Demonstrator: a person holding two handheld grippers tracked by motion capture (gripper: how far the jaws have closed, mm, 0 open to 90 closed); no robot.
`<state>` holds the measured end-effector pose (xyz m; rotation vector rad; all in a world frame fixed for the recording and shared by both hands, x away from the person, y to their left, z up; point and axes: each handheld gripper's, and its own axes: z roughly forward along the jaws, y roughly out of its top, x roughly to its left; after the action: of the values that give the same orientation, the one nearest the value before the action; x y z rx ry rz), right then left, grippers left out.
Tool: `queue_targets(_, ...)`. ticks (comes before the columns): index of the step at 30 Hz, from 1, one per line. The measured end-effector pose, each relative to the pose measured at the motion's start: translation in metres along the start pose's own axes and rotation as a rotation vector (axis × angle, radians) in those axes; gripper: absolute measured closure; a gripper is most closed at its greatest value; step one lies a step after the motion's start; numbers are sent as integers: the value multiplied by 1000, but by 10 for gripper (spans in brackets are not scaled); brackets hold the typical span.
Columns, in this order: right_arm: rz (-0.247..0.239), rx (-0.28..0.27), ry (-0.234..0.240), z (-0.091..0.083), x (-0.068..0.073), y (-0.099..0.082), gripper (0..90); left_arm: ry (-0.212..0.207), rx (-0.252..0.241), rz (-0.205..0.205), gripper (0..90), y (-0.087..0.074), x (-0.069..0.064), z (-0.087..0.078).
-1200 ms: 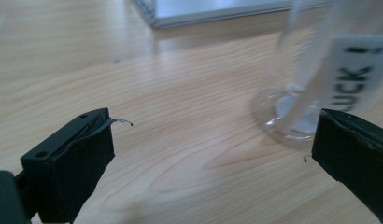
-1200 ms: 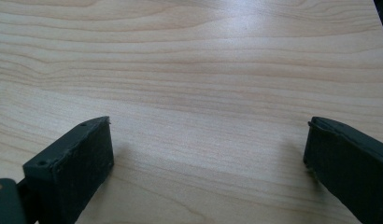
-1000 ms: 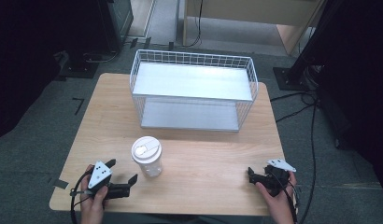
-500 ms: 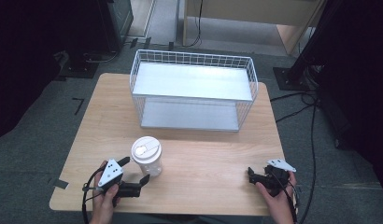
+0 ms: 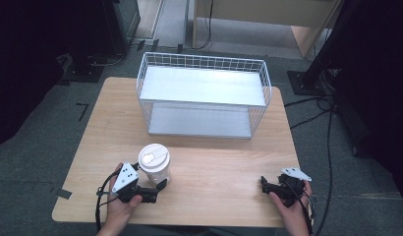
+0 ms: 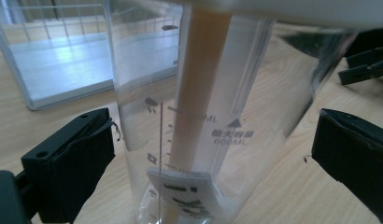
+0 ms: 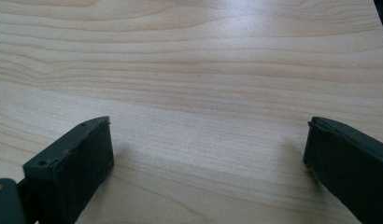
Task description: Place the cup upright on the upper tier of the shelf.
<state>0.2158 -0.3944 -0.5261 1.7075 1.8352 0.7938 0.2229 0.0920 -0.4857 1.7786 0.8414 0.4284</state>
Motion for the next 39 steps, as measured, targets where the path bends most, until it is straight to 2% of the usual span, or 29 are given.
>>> queue_targets(1,0,0,0,0,0,0,14,0,0,0,0,0,0,0)
queue_targets(3,0,0,0,0,0,0,15,26,-20,-18,0,2,-2,-1)
queue_targets(5,0,0,0,0,0,0,14,63,-22,-26,14,3,-4,-1)
queue_targets(6,0,0,0,0,0,0,14,89,-28,-30,49,4,-5,-1)
queue_targets(8,0,0,0,0,0,0,14,85,-43,-37,69,5,-4,1)
queue_targets(16,0,0,0,0,0,0,14,128,-88,2,132,16,-14,7)
queue_targets(19,0,0,0,0,0,0,15,132,-87,-13,135,19,-14,10)
queue_targets(24,0,0,0,0,0,0,14,154,-75,28,153,23,-16,11)
queue_targets(30,0,0,0,0,0,0,14,178,-85,39,158,28,-17,13)
queue_targets(39,0,0,0,0,0,0,15,197,-137,38,159,53,-19,16)
